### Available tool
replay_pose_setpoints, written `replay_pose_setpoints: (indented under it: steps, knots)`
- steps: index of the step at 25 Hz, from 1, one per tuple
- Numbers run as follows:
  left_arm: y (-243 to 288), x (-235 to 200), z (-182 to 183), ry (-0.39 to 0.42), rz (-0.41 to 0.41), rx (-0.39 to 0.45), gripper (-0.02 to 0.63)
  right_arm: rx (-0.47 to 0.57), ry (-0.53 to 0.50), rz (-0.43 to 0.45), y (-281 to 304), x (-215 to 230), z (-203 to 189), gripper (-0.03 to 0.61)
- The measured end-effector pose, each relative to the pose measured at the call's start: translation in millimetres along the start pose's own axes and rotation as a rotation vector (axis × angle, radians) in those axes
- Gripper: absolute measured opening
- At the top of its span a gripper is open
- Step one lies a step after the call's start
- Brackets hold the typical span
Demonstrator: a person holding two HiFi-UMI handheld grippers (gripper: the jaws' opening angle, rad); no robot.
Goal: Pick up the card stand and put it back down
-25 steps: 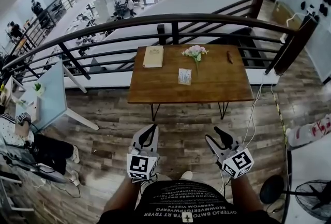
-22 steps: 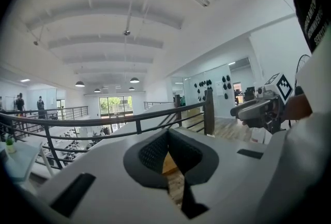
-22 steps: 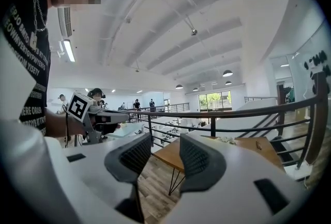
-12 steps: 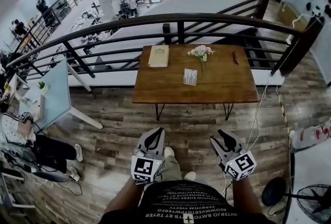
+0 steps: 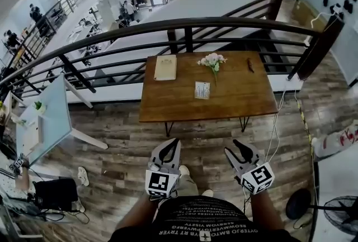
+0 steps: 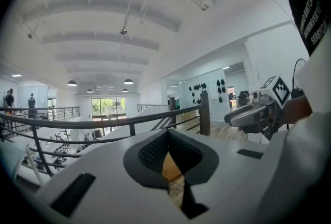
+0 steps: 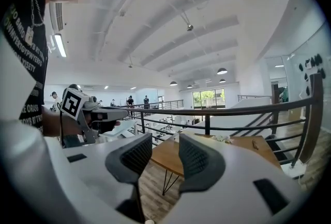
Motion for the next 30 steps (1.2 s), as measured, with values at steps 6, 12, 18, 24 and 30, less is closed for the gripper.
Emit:
replay_pose_setpoints:
  steps: [6, 12, 18, 24, 30]
  knots:
    - [31, -29, 12, -0.002, -0.034, 0.019, 0.023, -0.009, -0.016, -0.044, 31, 20, 20, 0.15]
    - [59, -51, 17, -0.011, -0.058, 0.014, 0.023, -0.025, -0.028, -0.044, 62, 36, 39, 0.15]
    - [81, -75, 13, -0.016, -0.076, -0.005, 0.023, -0.037, -0.031, -0.027, 96, 40, 49, 0.15]
    - [101, -99, 14, -0.011, -0.083, -0.014, 0.023, -0.039, -0.014, -0.026, 123, 46, 56, 0.15]
    - [111, -124, 18, -0.007, -0.089, -0.019, 0.023, -0.039, -0.012, -0.026, 147, 46, 66, 0.15]
Point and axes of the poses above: the fingertips, and each gripper's own axes: y forward along the fingers, x to its right, z out of its top, the point moved 3 cm from there along -y, backward along the fingers, and after that the axes turned 10 degrees about -x, right-handed, at the moved point
